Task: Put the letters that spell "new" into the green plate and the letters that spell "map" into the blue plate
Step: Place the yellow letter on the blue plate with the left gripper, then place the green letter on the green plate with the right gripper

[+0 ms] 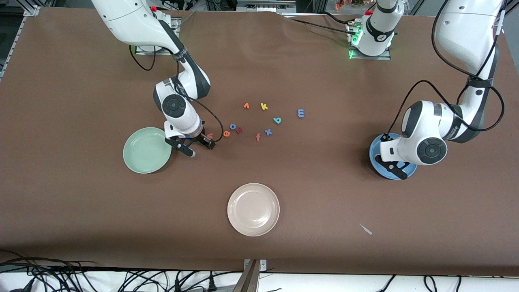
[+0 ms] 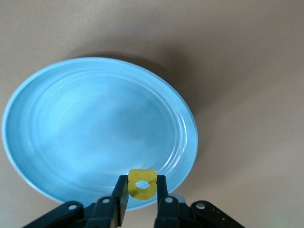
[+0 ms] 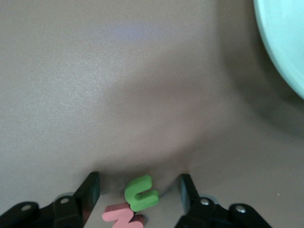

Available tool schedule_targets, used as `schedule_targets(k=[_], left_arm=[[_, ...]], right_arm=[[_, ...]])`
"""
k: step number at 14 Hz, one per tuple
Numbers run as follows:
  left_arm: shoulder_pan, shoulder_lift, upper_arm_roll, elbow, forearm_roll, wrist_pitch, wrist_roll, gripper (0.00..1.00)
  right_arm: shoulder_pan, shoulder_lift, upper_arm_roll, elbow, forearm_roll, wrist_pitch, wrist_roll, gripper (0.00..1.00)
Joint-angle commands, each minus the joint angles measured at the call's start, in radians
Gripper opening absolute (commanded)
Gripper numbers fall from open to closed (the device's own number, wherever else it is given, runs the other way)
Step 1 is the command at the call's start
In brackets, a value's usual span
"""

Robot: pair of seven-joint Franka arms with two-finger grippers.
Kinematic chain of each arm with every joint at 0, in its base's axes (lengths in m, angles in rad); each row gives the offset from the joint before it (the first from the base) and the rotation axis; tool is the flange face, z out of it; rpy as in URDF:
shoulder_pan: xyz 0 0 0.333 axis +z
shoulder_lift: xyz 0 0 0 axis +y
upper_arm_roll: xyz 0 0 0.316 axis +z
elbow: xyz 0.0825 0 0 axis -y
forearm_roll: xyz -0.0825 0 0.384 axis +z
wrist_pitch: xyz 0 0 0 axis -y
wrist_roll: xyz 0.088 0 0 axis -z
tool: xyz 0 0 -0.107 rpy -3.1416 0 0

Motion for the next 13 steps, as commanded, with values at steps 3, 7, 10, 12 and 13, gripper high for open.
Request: schedule_targets(k=[3,7,10,12,13], left_arm=[[0.007,-0.023,-0.019,-0.002,-0.027,-0.001,-0.021,1.00],[0.012,-0.161,-0.091,-0.161,-0.127,0.093,-0.194,1.00],[0.012,-0.261,-0.205,-0.390,-0.139,0.328,-0.473,1.00],[0.004,-0.269,-0.295,-0.488,-0.134,0.473,-0.681,1.00],[0.001,-0.267,-0.334,-0.505,-0.127,0.498,-0.767,1.00]], right_arm=[[0.018,-0.004,-0.008,-0.021,-0.018,0.018,0.024,0.52],[0.020,-0.002,-0.008,-0.021,-0.018,0.018,0.024,0.41],[0.022,-0.002,-0.008,-0.021,-0.018,0.018,0.024,0.27],[0.022,-0.004,-0.008,-0.021,-0.018,0.018,0.022,0.14],[0.022,-0.005,-0.008,-0.021,-0.018,0.018,0.021,0.11]])
